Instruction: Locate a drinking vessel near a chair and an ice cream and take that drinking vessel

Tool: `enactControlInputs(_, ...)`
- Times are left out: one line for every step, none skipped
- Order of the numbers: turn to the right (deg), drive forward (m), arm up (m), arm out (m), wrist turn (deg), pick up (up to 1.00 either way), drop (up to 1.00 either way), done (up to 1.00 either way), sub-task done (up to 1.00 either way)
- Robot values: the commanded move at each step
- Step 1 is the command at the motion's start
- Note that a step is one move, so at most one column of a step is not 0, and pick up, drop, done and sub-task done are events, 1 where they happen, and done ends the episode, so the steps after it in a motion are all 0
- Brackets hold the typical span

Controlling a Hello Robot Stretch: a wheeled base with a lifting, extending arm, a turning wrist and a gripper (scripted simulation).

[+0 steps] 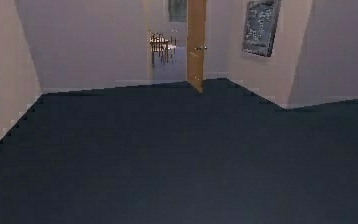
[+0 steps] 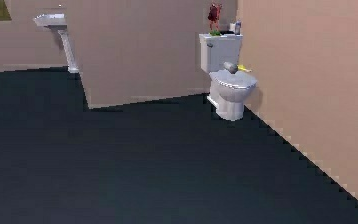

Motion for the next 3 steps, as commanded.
enactControlInputs(0.0, 1.0, 0.0, 0.0, 0.0, 0.0, 0.0, 0.0, 0.0)
enactControlInputs(0.0, 1.0, 0.0, 0.0, 0.0, 0.0, 0.0, 0.0, 0.0)
enactControlInputs(0.0, 1.0, 0.0, 0.0, 0.0, 0.0, 0.0, 0.0, 0.0)
